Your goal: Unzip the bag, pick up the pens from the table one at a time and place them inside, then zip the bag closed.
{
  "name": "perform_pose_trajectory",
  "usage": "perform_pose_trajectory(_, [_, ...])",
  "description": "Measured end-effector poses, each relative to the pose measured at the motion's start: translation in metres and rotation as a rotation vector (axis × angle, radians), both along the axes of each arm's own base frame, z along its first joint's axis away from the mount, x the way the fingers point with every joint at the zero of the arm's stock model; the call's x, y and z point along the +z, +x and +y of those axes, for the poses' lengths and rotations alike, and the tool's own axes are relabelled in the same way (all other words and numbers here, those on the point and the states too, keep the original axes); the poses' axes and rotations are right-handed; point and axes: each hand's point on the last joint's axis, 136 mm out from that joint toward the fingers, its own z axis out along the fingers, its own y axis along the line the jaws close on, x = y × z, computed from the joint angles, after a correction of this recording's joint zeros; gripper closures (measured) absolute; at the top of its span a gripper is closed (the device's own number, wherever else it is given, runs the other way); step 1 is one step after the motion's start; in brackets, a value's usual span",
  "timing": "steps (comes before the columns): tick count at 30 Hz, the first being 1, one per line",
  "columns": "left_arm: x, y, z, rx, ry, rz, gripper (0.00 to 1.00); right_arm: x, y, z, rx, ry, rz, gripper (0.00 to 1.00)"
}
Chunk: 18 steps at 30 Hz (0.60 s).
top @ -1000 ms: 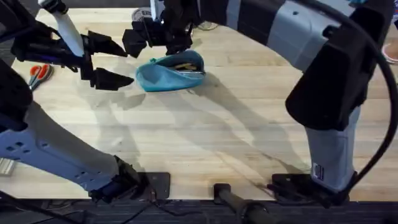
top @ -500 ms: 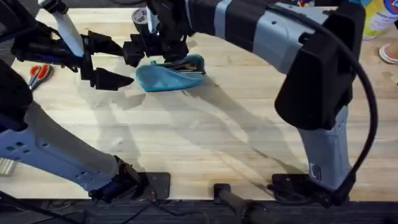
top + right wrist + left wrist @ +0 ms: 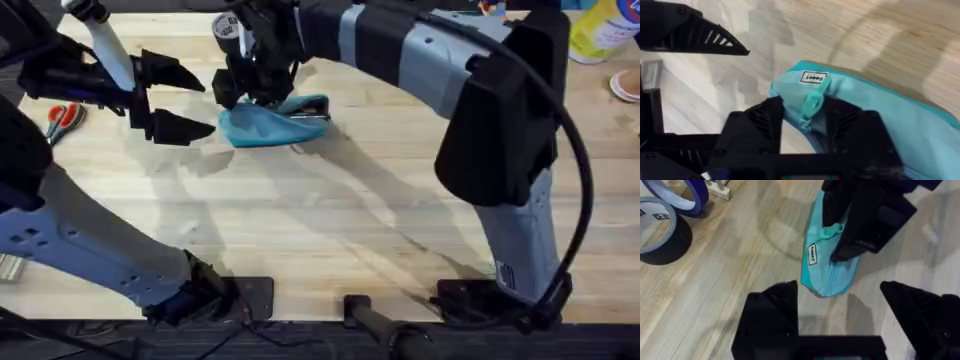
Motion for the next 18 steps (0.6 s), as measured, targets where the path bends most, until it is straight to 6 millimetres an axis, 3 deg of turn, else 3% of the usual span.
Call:
perform_pose_trajectory(4, [0.0,0.0,0.0,0.0,0.0,0.0,0.008,0.0006,-0.0016,0.0024,0.001,0.008,0.005,0.766])
perform_pose_trajectory(8, [-0.0001,0.0,0.0,0.0,0.0,0.0,0.005,-0.0014,-0.0035,0.003,0.004,0.003,0.009,0.892])
perform_pose_trajectory(11, [-0.0001,0.0,0.0,0.0,0.0,0.0,0.005,-0.0036,-0.0039,0.0028,0.004,0.0,0.013,0.956])
perform_pose_trajectory(18, [0.0,0.0,0.0,0.0,0.0,0.0,0.006,0.0021,-0.003,0.0036,0.005,0.007,0.011,0.962])
